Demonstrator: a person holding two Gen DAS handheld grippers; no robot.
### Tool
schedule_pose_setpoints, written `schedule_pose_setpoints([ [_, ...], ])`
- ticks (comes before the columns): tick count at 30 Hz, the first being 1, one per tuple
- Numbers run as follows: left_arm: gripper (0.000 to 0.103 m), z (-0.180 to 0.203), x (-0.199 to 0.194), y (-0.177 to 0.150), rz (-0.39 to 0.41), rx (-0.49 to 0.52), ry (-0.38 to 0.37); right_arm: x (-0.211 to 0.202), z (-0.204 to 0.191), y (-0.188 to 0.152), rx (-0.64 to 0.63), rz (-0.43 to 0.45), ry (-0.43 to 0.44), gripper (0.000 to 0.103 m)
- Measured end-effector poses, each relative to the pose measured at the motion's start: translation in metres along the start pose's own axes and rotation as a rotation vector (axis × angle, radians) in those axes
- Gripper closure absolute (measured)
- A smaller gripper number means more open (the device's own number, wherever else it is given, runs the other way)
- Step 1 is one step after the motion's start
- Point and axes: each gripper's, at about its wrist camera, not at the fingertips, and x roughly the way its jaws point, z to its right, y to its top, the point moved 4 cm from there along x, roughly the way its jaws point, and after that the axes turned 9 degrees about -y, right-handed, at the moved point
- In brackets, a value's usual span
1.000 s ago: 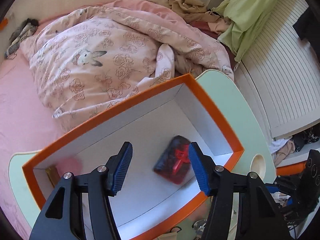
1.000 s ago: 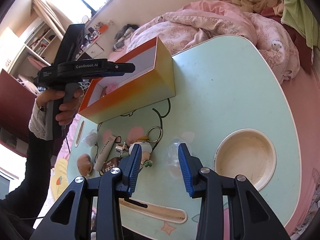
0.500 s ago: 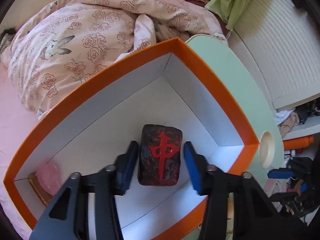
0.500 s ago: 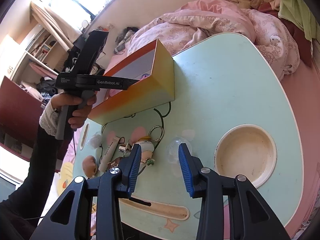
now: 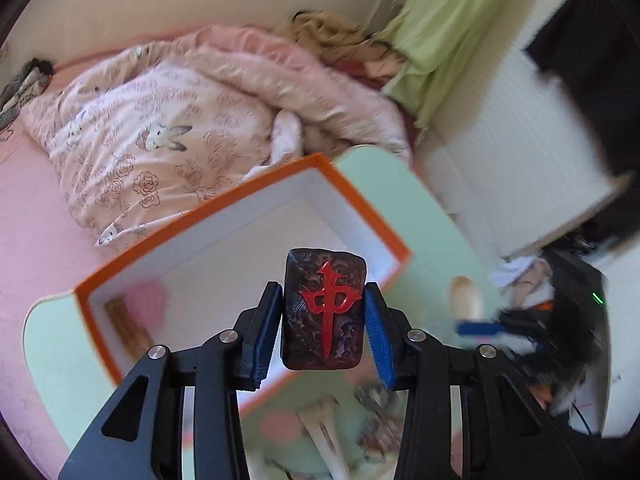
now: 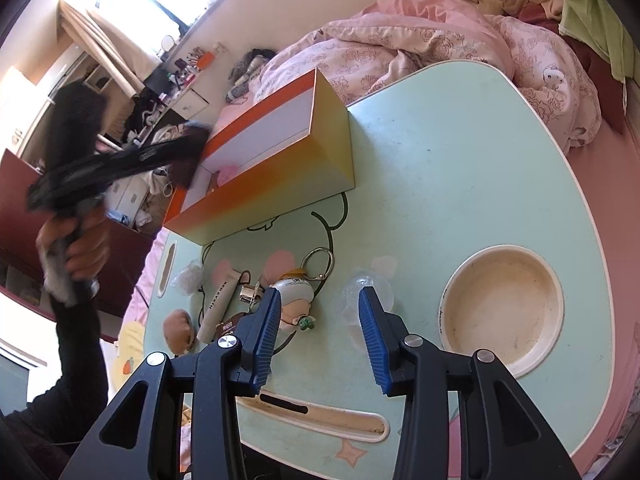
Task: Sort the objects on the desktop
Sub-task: 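Carry the red tile to the table with left while right reaches toward the glass bottle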
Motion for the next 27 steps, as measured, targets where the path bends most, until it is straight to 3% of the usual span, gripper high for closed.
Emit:
schedule_pose_setpoints([
  [8, 0.061, -0.004, -0.036, -0.084, 0.023, -0.059, 0.0, 0.001, -0.013, 0.001, -0.02, 0.002, -0.005, 0.059],
  [11, 0.061, -0.018, -0.048, -0.111, 0.057, -0.125, -0.001, 0.004, -0.022, 0.002, -0.03, -0.005, 0.001, 0.059],
  [14, 0.061, -0.039, -0.061, -0.143, 0.09, -0.207, 0.051, 0.007, -0.034, 0.006, -0.059, -0.014, -0.002, 0.059],
  [16, 0.061, -0.051, -0.065, -0.163, 0.096, -0.24, 0.122, 0.008, -0.05, 0.017, -0.1, -0.017, -0.017, 0.059],
  [18, 0.061, -0.058, -0.064, -0.175, 0.104, -0.261, 0.144, 0.011, -0.078, 0.032, -0.166, -0.034, -0.037, 0.055],
  [21, 0.061, -0.065, -0.057, -0.187, 0.102, -0.299, 0.142, 0.027, -0.132, 0.061, -0.268, -0.073, -0.002, 0.044],
  [24, 0.061, -0.068, -0.046, -0.189, 0.085, -0.294, 0.175, 0.053, -0.171, 0.085, -0.317, -0.129, 0.049, 0.044],
  [27, 0.06, -0.07, -0.04, -0.19, 0.078, -0.292, 0.199, 0.097, -0.203, 0.101, -0.383, -0.217, 0.027, 0.062],
])
